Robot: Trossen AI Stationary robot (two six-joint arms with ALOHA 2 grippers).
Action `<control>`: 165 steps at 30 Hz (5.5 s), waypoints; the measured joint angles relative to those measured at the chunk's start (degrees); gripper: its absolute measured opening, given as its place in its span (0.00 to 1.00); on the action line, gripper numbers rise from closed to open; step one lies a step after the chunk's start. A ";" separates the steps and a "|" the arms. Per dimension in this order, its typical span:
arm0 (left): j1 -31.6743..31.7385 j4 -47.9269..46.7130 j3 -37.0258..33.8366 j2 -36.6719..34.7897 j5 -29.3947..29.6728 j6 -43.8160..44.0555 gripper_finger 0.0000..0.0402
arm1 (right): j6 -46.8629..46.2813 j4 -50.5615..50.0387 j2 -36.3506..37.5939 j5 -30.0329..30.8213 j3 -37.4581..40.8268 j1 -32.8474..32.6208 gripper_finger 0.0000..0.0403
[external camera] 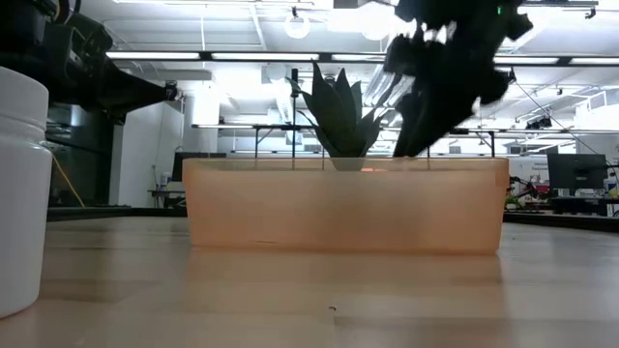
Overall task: Pick and place pill bottles into a basket
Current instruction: Put the top right white pill bottle into the orange bin, then put the transparent pill bottle into the orange bin
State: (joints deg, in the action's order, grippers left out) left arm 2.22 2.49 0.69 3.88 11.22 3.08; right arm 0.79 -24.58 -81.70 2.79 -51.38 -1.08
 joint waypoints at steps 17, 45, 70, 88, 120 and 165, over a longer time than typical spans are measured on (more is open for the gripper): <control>0.02 0.01 -0.02 0.00 0.17 0.00 0.21 | -31.19 -15.97 12.10 -0.09 -3.64 -25.92 0.60; 0.00 0.31 0.00 0.00 0.55 -2.74 0.21 | -51.79 -15.46 -3.74 1.14 -3.60 -49.22 0.60; 0.01 -0.10 -0.02 0.02 0.48 -2.79 0.21 | -52.71 -13.90 -8.31 0.98 -3.60 -50.10 0.59; 0.00 -0.10 -0.02 0.00 0.48 -2.78 0.21 | -53.28 -14.29 -12.31 0.92 -3.60 -50.05 0.58; 0.00 -0.10 -0.02 0.00 0.44 -2.76 0.21 | -33.35 -27.46 -12.30 10.52 -18.84 -39.30 0.34; 0.02 -0.10 -0.01 0.01 0.44 -2.76 0.21 | 0.72 0.24 -12.31 -7.77 -3.95 -7.56 0.44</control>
State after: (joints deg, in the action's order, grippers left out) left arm 2.24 2.39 0.68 3.89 11.66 0.32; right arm 1.51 -24.34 -94.02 -4.98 -55.33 -8.64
